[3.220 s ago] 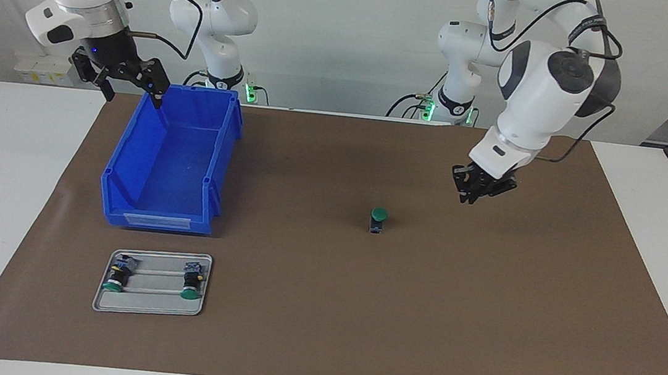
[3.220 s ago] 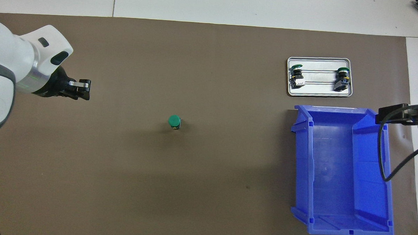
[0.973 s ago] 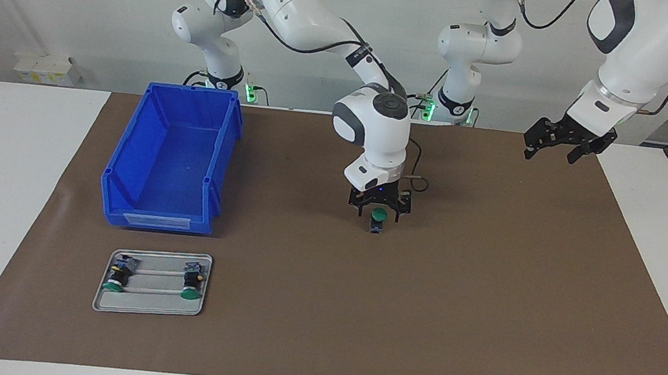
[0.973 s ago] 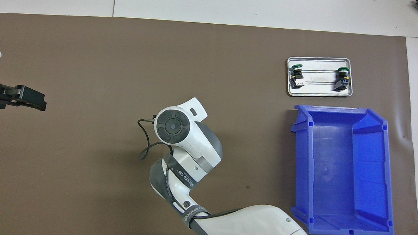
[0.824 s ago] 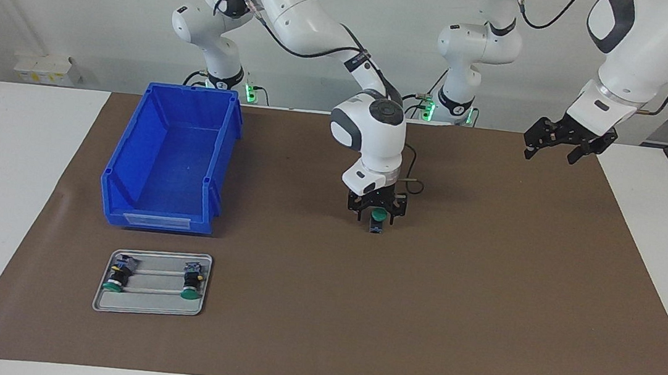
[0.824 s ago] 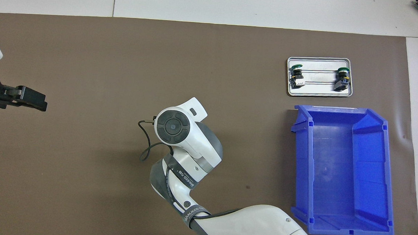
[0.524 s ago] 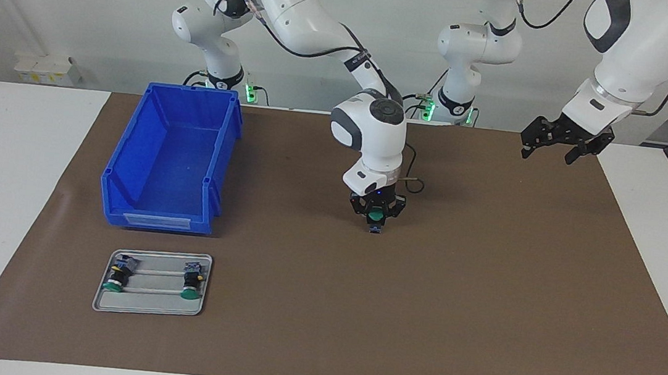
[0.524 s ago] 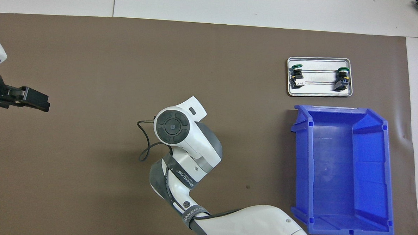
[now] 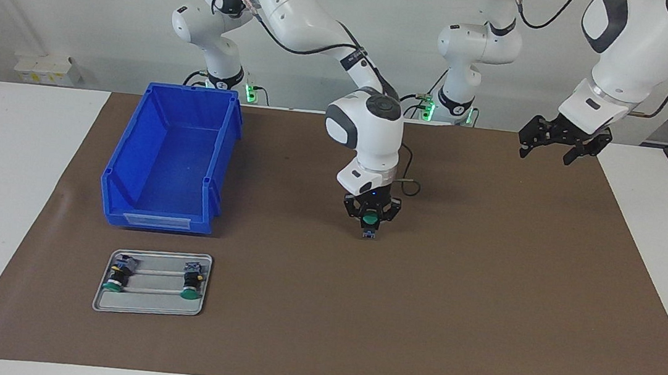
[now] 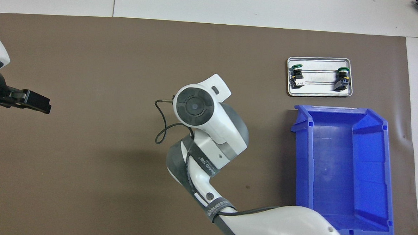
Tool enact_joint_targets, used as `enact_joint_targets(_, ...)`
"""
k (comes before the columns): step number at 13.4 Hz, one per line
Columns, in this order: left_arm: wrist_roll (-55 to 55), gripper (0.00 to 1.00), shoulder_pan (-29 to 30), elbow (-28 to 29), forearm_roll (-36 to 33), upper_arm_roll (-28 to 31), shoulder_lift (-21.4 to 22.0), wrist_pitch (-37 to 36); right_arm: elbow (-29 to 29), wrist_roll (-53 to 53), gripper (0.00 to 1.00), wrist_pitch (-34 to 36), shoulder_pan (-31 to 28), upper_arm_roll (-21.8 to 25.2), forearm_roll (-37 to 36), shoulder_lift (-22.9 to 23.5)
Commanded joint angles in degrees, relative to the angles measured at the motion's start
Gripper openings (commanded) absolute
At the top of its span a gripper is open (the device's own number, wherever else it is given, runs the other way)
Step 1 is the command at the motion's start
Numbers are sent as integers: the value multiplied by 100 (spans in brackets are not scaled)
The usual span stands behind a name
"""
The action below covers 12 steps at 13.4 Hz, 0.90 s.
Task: Place and press button with both arms
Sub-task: 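Carry the button into the blue bin and open the right gripper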
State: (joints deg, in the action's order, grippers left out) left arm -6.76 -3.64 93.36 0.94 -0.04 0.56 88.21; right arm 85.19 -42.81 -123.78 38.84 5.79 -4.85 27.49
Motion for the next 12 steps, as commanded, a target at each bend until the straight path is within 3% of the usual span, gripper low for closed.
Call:
enact_joint_targets(1,-107,100,-31,227,-86,30,181,152,400,1069,0,695,-717,-96,19,-918)
enact_joint_targets(4,-54,100,39,227,-86,39,181,135,944,2342,0,1179,-1525,-96,19,-1709)
enact_joint_targets(7,-54,100,48,218,-86,57,181,135,1893,3689,0,1137,-2466,-96,106,-2405)
enact_joint_targets(9,-45,100,39,218,-86,48,181,135,2499,4287,0,744,-2915,-96,221,-2642)
enact_joint_targets(12,-45,100,48,218,-86,57,181,135,3878,5009,0,-206,-3408,-87,440,-3152)
